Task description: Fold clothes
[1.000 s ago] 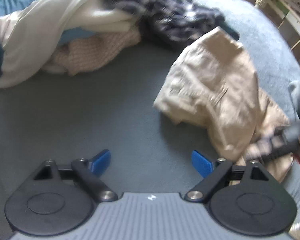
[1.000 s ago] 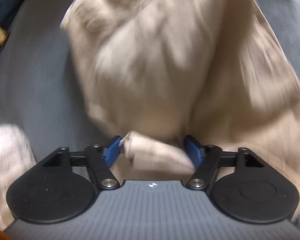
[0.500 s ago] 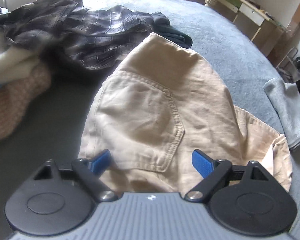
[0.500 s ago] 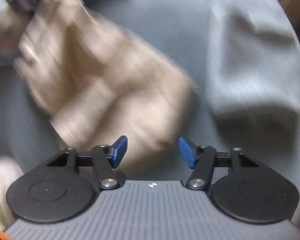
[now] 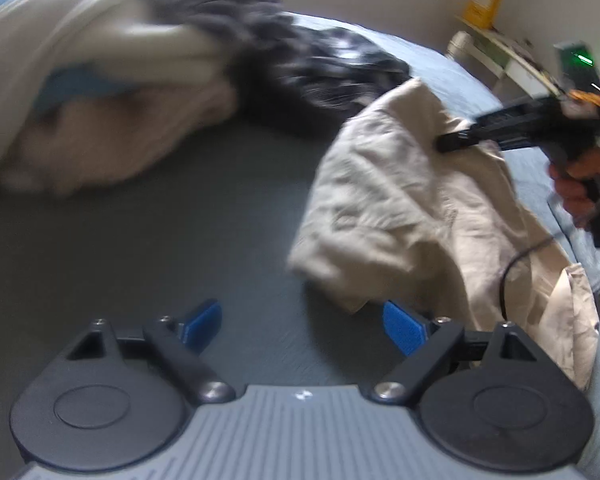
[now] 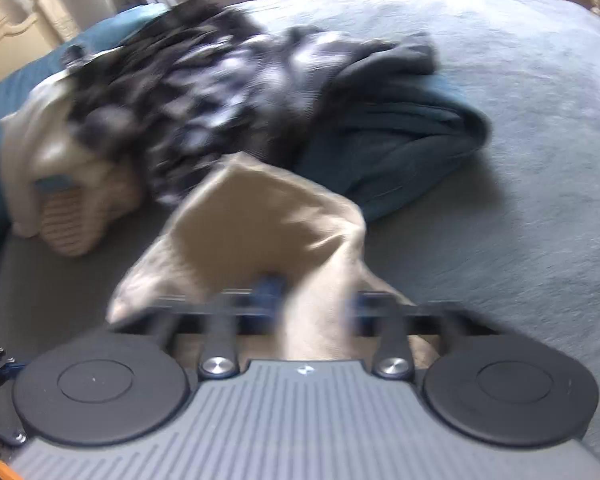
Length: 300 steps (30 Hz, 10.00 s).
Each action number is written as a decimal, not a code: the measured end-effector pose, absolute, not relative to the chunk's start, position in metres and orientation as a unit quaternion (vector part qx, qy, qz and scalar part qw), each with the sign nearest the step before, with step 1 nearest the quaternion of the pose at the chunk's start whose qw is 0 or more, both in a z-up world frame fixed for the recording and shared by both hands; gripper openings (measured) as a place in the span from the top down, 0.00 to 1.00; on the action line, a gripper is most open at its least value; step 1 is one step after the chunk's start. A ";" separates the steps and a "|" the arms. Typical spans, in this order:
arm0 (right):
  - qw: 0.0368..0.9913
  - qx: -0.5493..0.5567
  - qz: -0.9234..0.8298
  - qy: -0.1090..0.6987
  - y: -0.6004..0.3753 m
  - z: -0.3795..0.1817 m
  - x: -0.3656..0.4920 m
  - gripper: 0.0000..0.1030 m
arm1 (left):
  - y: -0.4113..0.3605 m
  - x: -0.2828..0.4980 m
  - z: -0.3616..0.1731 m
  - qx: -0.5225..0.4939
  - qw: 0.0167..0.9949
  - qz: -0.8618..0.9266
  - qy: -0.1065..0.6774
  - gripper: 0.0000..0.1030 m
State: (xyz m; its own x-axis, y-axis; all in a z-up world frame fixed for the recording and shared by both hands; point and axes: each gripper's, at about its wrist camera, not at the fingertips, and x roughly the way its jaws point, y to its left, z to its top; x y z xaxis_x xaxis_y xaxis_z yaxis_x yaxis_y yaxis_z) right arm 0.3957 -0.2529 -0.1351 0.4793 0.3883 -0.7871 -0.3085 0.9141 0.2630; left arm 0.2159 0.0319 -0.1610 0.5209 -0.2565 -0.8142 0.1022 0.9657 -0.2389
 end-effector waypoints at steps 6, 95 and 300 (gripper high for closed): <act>0.850 -0.028 0.347 0.396 -0.204 -0.096 0.285 0.95 | 0.070 0.175 -0.167 -0.113 0.878 -0.087 0.457 0.14; 0.792 0.195 0.363 0.450 -0.115 -0.173 0.129 0.75 | 0.140 0.057 -0.133 -0.147 0.862 -0.178 0.451 0.16; 0.755 0.491 -0.040 0.433 -0.392 -0.185 0.042 0.47 | -0.021 0.069 -0.171 0.157 0.847 -0.137 0.489 0.23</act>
State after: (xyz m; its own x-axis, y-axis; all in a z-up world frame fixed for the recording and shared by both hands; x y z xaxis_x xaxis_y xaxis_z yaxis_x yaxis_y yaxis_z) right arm 0.0420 -0.3919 -0.1846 0.6223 0.3640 -0.6930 0.4852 0.5154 0.7064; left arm 0.0693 -0.0207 -0.1707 0.4848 -0.0783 -0.8711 0.3852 0.9133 0.1323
